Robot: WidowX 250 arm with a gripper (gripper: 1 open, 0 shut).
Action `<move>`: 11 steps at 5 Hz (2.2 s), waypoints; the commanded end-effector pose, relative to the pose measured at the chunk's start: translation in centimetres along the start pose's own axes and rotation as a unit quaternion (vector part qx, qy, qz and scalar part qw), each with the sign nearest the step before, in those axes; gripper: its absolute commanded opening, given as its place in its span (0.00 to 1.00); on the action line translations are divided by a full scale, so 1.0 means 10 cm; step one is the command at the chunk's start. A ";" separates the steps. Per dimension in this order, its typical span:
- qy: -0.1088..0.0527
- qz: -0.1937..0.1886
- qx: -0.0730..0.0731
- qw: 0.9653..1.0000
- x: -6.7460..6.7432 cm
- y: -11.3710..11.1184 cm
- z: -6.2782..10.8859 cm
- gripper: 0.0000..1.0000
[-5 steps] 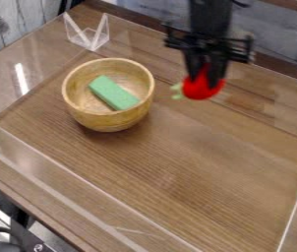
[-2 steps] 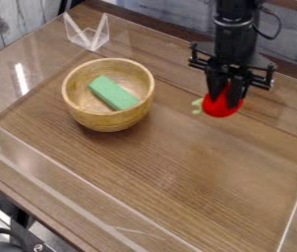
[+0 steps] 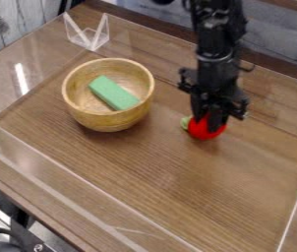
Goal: Move the red fruit to the right
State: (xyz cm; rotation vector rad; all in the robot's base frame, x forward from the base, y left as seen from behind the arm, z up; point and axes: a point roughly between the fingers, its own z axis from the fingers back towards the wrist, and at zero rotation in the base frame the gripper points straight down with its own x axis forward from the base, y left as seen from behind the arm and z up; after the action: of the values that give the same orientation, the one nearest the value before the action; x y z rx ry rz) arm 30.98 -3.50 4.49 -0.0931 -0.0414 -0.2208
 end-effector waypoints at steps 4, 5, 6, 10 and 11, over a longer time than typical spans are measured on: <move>-0.032 -0.016 -0.005 0.999 0.20 0.07 0.00 0.00; -0.033 -0.001 -0.007 0.999 0.27 0.05 0.01 1.00; -0.034 -0.001 -0.011 0.999 0.28 0.03 -0.04 1.00; -0.030 0.008 -0.003 0.999 0.18 0.34 0.10 1.00; -0.029 0.023 -0.002 0.999 0.18 0.37 0.10 1.00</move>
State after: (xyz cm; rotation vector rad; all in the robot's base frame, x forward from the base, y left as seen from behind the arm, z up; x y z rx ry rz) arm 32.68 -1.17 3.55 -0.1204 -0.0424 -0.1990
